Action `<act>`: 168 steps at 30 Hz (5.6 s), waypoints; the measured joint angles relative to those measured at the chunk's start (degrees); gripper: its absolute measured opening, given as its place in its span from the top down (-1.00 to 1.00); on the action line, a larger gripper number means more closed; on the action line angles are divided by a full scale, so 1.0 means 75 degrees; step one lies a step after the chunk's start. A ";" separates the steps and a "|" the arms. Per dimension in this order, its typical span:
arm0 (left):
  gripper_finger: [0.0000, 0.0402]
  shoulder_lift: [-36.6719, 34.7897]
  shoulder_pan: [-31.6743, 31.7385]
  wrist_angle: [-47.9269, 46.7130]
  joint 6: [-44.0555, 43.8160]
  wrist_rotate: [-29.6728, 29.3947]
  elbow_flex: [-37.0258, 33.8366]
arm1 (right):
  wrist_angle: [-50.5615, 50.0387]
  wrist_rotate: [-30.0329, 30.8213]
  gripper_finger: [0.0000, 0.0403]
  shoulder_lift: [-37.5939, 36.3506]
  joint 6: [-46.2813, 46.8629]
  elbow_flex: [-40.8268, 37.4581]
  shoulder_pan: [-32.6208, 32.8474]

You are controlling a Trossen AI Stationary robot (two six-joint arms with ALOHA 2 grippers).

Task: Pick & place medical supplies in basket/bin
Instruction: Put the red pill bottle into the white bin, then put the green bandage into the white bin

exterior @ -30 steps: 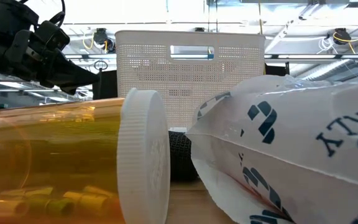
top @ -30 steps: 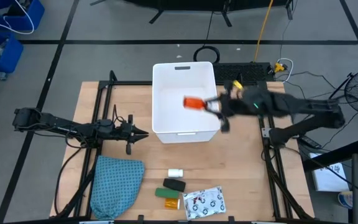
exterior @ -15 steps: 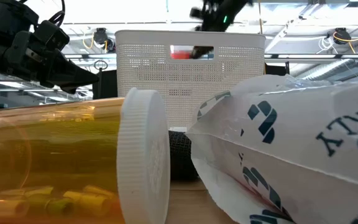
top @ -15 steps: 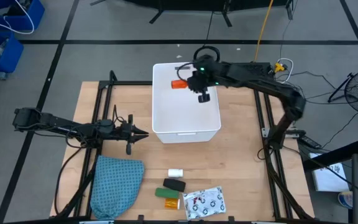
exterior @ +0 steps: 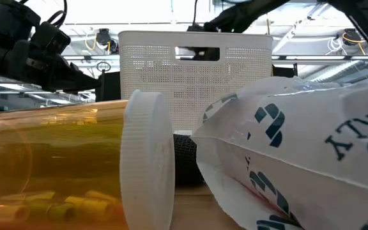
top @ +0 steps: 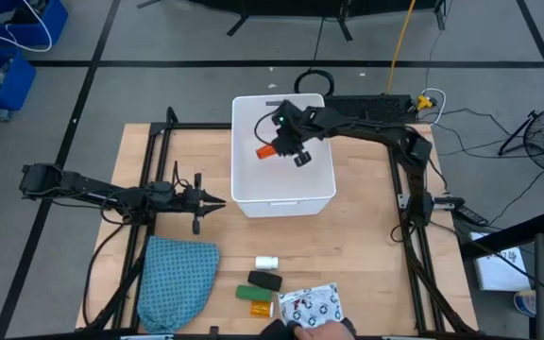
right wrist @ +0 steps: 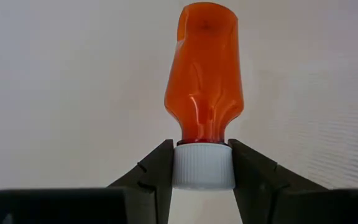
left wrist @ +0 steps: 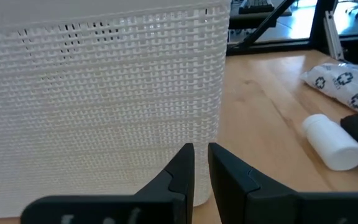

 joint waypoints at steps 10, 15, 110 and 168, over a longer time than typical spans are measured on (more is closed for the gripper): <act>0.75 0.0000 0.0000 -0.0017 0.0109 -0.0009 0.0000 | -0.0159 0.0030 0.40 0.0847 0.0056 -0.0003 -0.0105; 0.75 0.0000 -0.0003 -0.0076 0.0164 0.0003 0.0000 | -0.0107 0.0665 0.31 0.0858 0.0351 -0.0003 -0.0104; 0.61 0.4319 -0.4780 -0.7685 -0.3678 -0.2480 0.7136 | 0.8793 -0.1792 1.00 -1.2656 0.7128 -1.2887 0.0600; 0.65 0.7009 -0.4358 -0.6033 -0.3818 0.1054 0.7163 | 0.8753 -0.1785 1.00 -1.2650 0.7868 -1.2893 0.0603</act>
